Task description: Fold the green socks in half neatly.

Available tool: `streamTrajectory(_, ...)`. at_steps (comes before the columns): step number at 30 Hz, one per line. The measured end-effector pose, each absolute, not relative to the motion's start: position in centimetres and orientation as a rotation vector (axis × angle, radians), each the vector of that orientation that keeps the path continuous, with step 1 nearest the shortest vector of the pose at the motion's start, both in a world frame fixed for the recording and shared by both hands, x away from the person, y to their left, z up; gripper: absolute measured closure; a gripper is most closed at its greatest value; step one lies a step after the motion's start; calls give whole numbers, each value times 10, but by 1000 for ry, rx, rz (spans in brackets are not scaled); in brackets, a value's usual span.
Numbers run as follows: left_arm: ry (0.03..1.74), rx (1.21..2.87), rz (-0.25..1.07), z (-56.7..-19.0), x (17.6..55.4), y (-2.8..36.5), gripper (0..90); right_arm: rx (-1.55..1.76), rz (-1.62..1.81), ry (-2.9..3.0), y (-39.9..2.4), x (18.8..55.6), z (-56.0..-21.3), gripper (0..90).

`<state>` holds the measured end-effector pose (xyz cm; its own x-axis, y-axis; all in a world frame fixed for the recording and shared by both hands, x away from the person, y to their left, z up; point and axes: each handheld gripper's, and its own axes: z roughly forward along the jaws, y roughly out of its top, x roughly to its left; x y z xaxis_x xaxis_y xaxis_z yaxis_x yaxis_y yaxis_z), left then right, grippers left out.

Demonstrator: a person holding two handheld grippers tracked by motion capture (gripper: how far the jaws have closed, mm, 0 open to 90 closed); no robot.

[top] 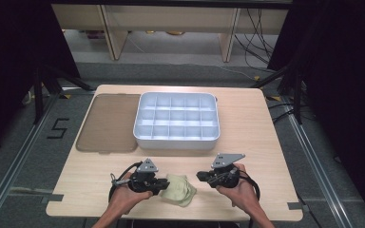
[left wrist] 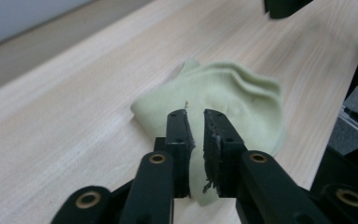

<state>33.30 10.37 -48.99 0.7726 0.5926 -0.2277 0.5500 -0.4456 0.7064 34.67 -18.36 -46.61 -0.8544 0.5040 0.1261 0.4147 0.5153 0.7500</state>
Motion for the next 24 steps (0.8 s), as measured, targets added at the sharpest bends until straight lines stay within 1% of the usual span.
streamTrajectory(1,840,2174,71,-491,333,103,816,784,1262,2643,-182,346,-465,859)
streamTrajectory(4,834,2186,55,-496,332,95,832,767,1265,2654,-177,343,-465,859)
streamTrajectory(5,806,2216,65,-496,332,94,835,757,1258,2658,-175,342,-464,859)
streamTrajectory(6,819,2214,69,-499,330,90,837,759,1256,2664,-173,341,-465,859)
streamTrajectory(8,783,2252,65,-504,328,84,849,741,1239,2680,-166,338,-466,859)
streamTrajectory(18,851,2225,51,-504,321,81,853,710,1256,2744,-141,329,-468,859)
streamTrajectory(19,827,2244,55,-503,321,82,853,677,1253,2749,-138,330,-469,859)
streamTrajectory(24,848,2222,53,-505,320,83,853,636,1212,2805,-122,323,-478,860)
